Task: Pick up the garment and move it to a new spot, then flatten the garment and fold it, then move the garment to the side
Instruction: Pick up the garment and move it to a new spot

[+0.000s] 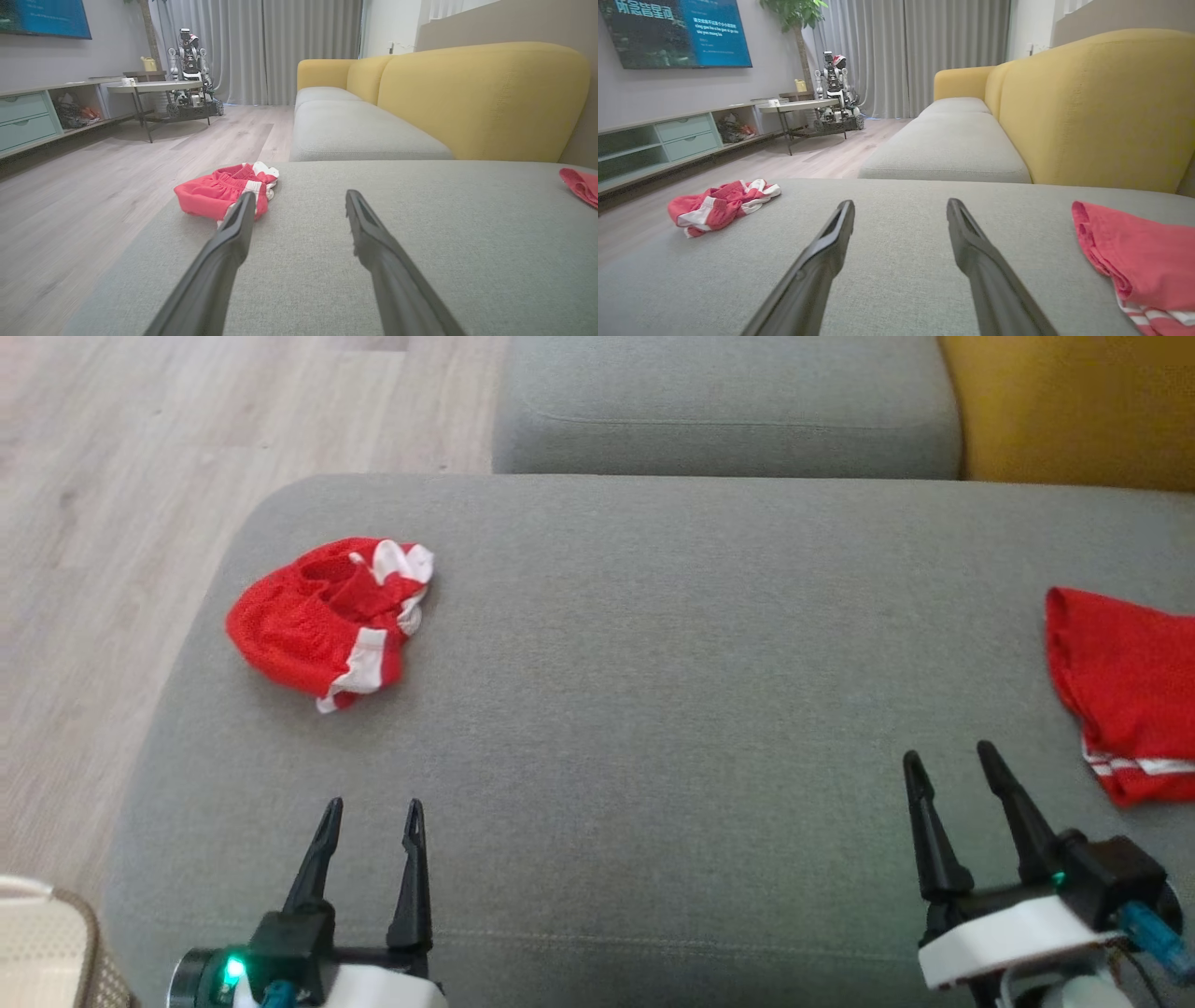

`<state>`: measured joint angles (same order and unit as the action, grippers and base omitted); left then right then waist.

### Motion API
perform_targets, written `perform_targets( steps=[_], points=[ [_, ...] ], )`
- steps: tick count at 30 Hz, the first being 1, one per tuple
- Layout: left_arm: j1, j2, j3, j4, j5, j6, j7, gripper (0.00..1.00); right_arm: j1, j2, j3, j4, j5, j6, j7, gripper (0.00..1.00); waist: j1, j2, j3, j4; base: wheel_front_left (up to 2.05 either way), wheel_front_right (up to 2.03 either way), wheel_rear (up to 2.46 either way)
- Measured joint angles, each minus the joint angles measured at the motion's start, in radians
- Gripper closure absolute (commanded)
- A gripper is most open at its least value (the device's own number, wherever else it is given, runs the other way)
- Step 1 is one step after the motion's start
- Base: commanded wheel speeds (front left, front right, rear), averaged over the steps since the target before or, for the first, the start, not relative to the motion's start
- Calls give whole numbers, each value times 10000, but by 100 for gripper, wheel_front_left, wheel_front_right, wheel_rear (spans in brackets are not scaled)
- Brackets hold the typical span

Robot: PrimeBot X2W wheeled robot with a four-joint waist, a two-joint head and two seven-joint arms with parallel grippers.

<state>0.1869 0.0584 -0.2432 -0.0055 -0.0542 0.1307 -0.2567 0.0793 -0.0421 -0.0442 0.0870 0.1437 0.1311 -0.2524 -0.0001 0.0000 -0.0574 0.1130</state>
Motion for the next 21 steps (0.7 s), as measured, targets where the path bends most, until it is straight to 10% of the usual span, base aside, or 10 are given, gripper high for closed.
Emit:
perform_targets(
  steps=[21],
  points=[
    [389, 8, 305, -203, 190, 13, -2, 0, 354, 21, 512, 46, 370, 0, 0, 0, 0, 0, -192, 3281, 0, 0, 0]
  ],
)
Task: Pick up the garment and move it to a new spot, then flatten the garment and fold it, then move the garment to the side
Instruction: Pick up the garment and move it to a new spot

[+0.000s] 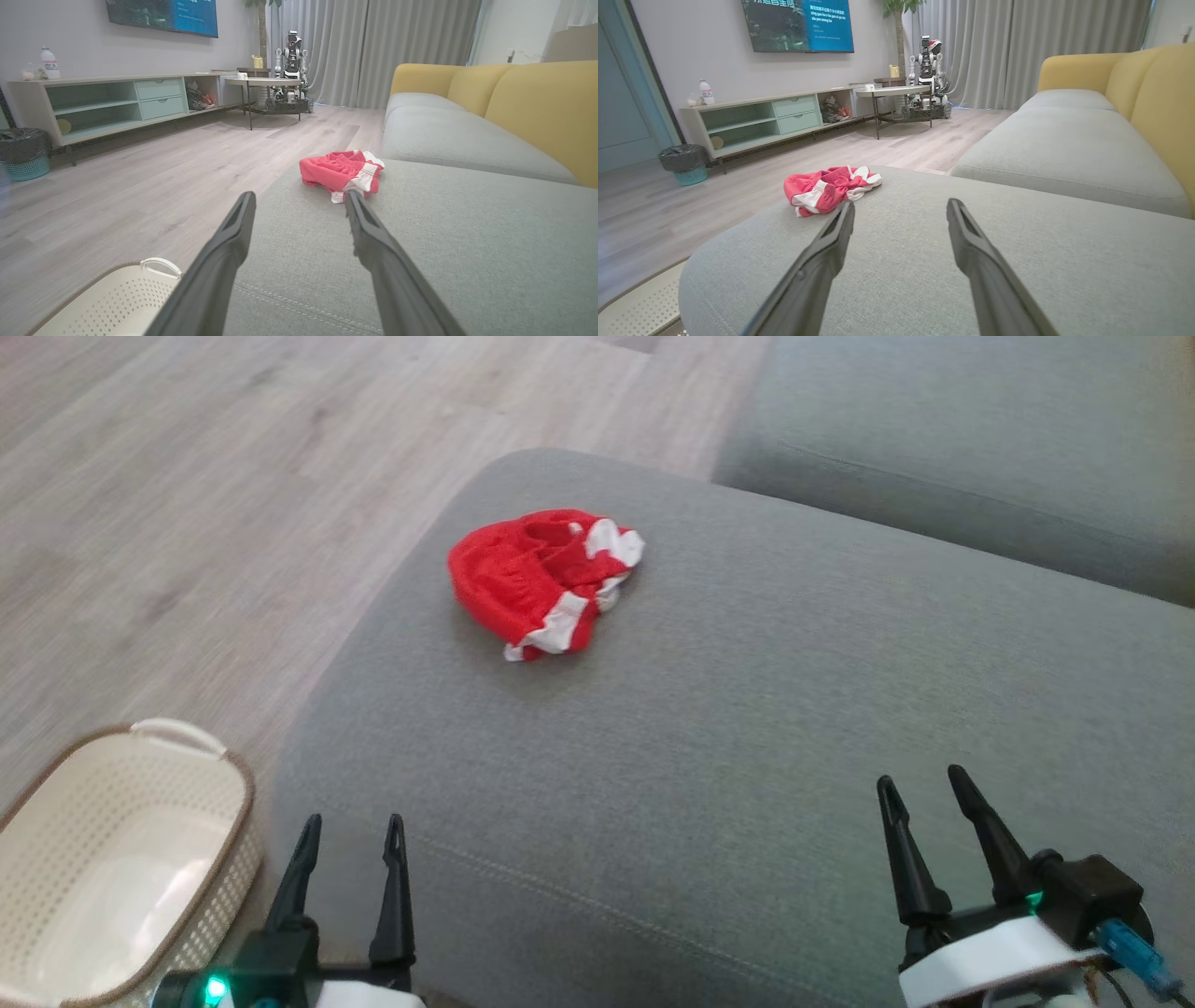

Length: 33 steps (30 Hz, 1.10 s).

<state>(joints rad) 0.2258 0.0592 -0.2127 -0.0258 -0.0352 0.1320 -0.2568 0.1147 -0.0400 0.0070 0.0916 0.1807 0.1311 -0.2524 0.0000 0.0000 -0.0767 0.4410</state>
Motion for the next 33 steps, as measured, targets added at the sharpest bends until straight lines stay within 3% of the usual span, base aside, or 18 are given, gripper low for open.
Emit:
perform_targets(
  steps=[12, 17, 23, 26, 33],
  points=[
    [-844, 288, 811, -148, -13, -104, 0, 0, -38, 4, 36, 2, -270, 0, 0, 0, 0, 0, 607, 446, 0, 0, 0],
    [-3392, 541, 1118, -10, -109, -637, 0, 0, -550, 4, -59, -86, -899, 0, 0, 0, 0, 0, 1507, 283, 0, 0, 0],
    [-6350, 675, 1440, 1814, -905, -1645, -2, 0, -1259, -69, -96, -217, -1457, 0, 0, 0, 1, 0, 2692, -93, 0, 0, 0],
    [-7756, 593, 1597, 3262, -1829, -2138, 140, 0, -1531, -336, -161, -320, -1536, 0, 0, 0, 1, 0, 3225, -341, 0, 0, 0],
    [-11254, 685, 1070, 6211, -2598, -2554, 1260, 0, -2383, -959, -397, -894, -1634, 0, -2, 0, 3, 0, 4531, -864, 0, 0, 0]
  ],
)
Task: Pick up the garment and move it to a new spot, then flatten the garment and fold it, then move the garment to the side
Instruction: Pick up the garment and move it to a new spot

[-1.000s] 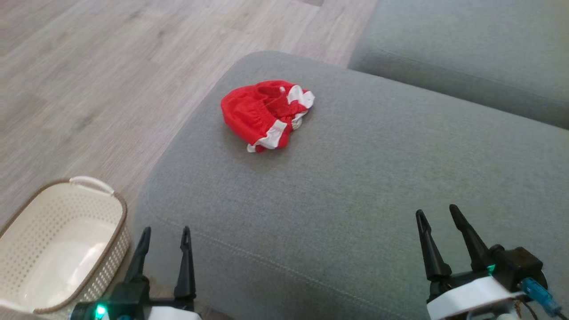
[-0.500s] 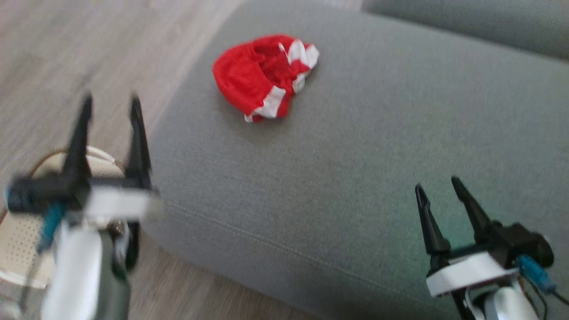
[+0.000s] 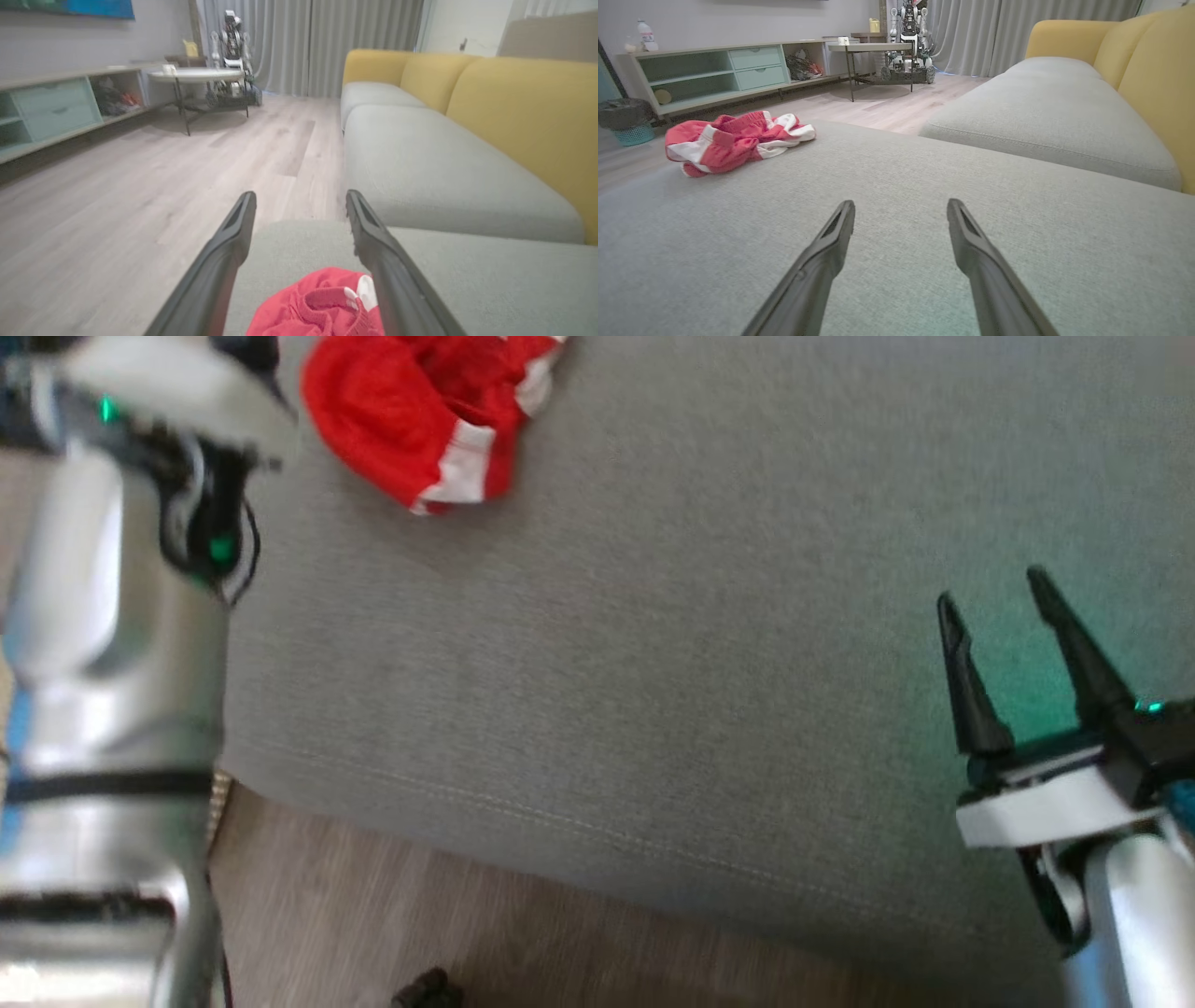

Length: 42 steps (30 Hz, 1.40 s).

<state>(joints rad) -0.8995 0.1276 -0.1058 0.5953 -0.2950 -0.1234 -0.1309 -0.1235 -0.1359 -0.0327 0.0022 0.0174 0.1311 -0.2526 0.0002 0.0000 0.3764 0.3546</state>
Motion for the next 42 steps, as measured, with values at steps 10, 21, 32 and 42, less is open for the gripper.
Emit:
perform_targets(
  steps=[10, 21, 32, 42],
  points=[
    [-2917, 359, -119, 3983, -861, -10, 2694, 0, -1394, -284, 115, -938, -2, 0, -27, 0, 2, 0, 1897, -831, 0, 0, 0],
    [-3677, 780, -846, 5292, -1747, -90, 3929, 0, -1678, -230, 17, -1122, 4, 0, -29, 0, -2, 0, 3023, -1753, 0, 0, 0],
    [-3446, 1110, -1705, 5352, -1919, -82, 1896, 100, -2153, 71, 125, -1047, 121, 0, -27, 0, -1, 0, 2915, -2011, 0, 0, 0],
    [-2878, 1101, -3308, 4172, -2190, -84, -372, 100, -1918, 343, 73, -880, 332, 0, -29, 0, -2, 0, 1584, -1956, 0, 0, 0]
  ],
)
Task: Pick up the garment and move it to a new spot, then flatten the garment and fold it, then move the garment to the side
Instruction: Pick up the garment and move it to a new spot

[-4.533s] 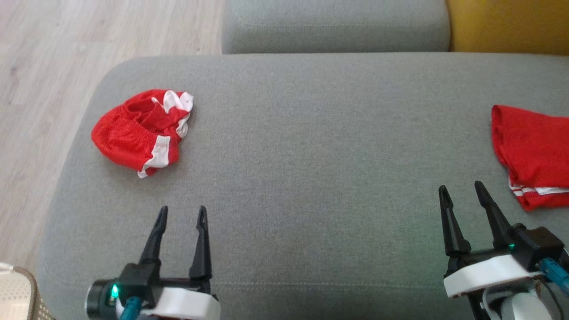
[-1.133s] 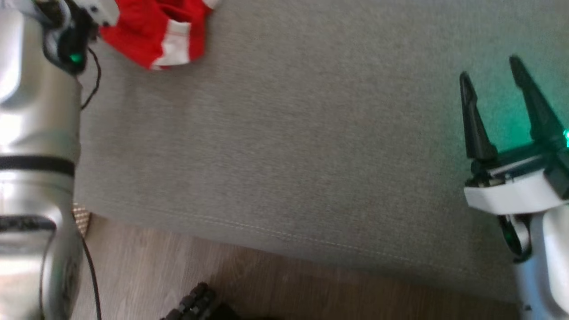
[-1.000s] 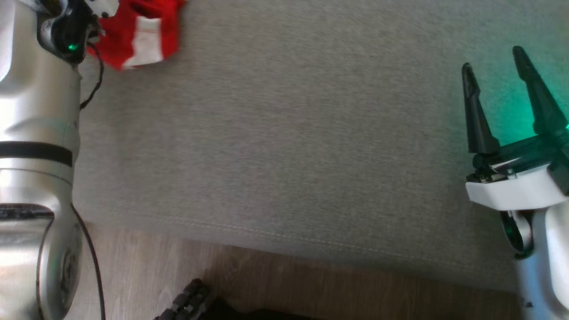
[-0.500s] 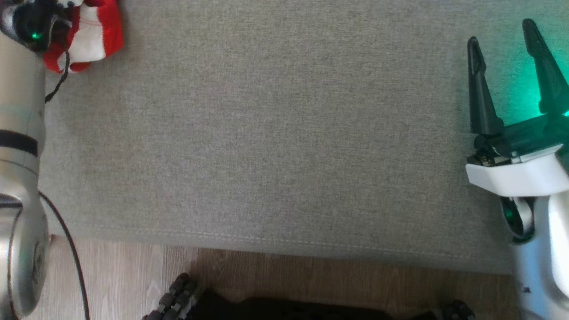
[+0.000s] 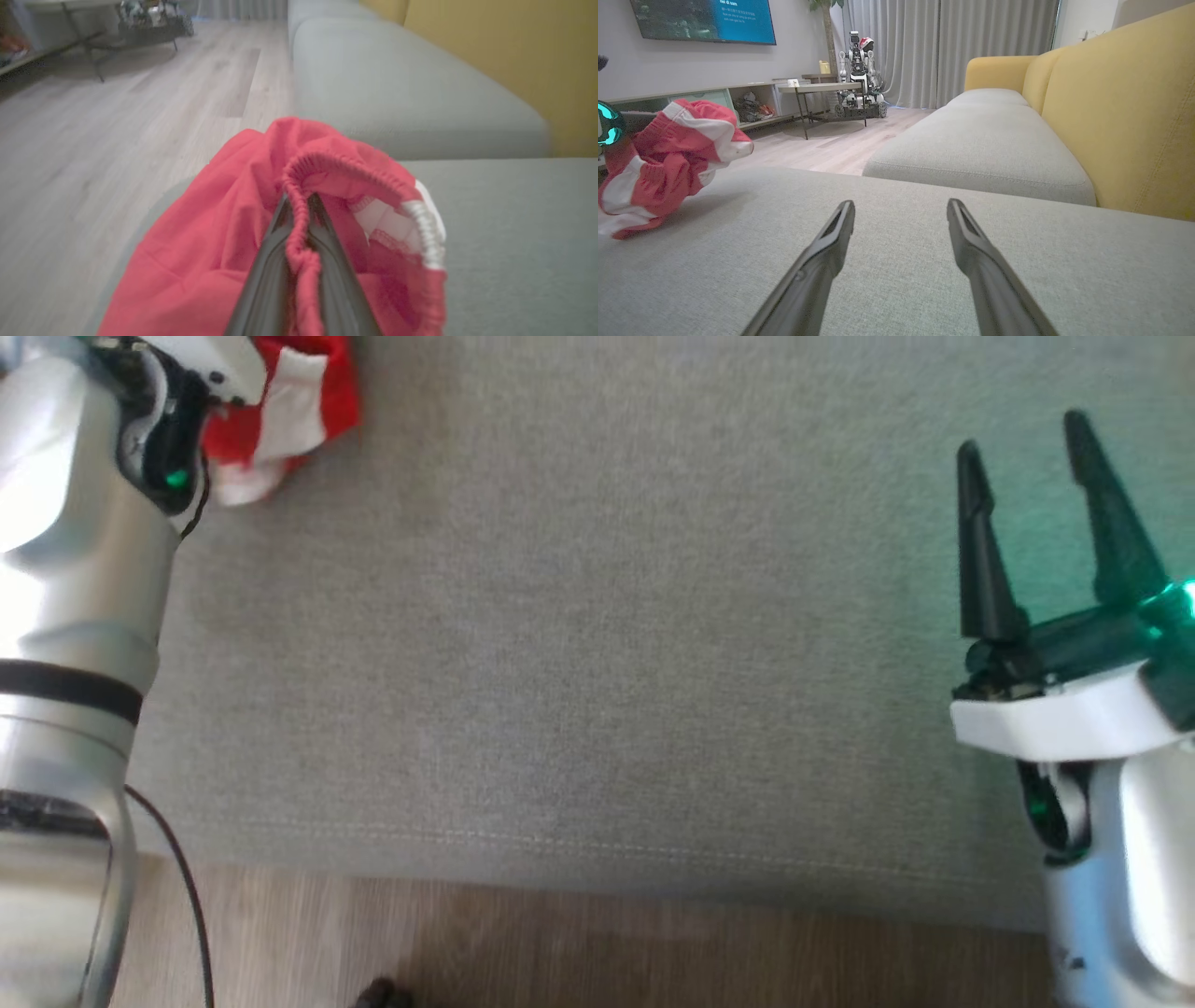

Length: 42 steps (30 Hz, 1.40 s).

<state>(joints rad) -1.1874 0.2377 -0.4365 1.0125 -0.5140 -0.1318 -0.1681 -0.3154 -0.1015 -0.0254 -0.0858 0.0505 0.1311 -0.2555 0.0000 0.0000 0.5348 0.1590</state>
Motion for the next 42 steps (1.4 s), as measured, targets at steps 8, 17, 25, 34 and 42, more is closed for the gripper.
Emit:
perform_targets(
  steps=[8, 17, 25, 34, 42],
  points=[
    [960, 564, -1452, -1735, -596, 0, -370, 100, 682, 370, -63, 134, 232, 0, 2, 0, 0, 0, -1568, -352, 0, 0, 0],
    [2563, 1028, -2554, -4592, -1051, 61, 104, 100, 1271, 420, -230, 73, 709, 0, 0, 0, -1, 1, -2854, -1808, 0, 0, 0],
    [3507, 378, -3641, -5231, -859, 351, 704, 100, 1269, 439, -146, -50, 938, 0, 0, 0, -1, 1, -2955, -3188, 0, 0, 0],
    [3700, -437, -4215, -2824, -650, 351, 201, 28, 1185, 453, 485, -38, 1267, 0, 0, 0, -1, 1, -2248, -4136, 0, 0, 0],
    [4129, -1057, -3225, -2508, -970, 1197, -802, 0, 1220, 456, 988, 407, 1442, 0, 2, 0, 0, 0, -2531, -4097, 0, 0, 0]
  ],
)
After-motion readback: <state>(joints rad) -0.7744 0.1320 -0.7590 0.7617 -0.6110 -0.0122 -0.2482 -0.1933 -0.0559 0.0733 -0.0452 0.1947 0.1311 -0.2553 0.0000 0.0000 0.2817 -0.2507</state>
